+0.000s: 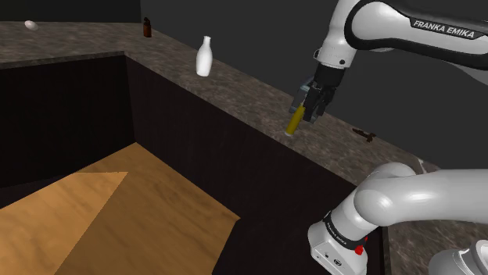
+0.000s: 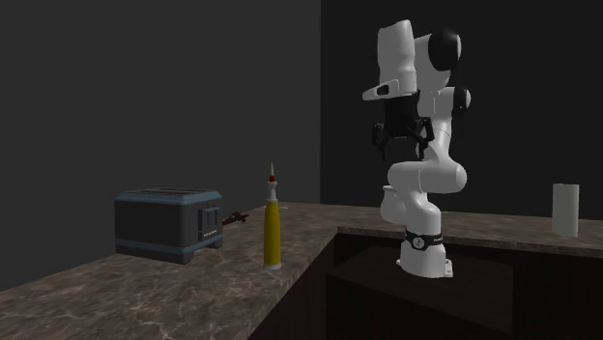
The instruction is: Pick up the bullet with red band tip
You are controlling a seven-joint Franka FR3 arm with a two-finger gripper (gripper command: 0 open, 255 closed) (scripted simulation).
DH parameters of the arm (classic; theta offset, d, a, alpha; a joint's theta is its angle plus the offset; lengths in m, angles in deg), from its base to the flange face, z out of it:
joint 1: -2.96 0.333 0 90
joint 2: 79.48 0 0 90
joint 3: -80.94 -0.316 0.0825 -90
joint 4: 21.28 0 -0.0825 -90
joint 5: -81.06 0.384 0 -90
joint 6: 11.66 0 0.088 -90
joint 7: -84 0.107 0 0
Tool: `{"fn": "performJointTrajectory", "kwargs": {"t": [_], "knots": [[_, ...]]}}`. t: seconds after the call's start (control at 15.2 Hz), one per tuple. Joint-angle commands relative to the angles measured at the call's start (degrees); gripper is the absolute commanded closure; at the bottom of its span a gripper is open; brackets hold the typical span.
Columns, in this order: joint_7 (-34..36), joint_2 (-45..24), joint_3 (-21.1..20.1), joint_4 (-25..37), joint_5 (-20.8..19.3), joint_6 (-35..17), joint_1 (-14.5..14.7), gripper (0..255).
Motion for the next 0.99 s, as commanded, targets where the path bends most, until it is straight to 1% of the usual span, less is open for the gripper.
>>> {"fn": "performJointTrajectory", "kwargs": {"t": [0.0, 0.46, 0.92], "knots": [[0.0, 0.0, 0.0, 0.0, 0.0, 0.0, 0.0, 0], [-0.6, -12.4, 4.5, 6.8, -3.4, -5.1, -4.5, 0], [-1.1, -24.9, 8.9, 16.0, -5.0, -8.2, -8.1, 0]]}}
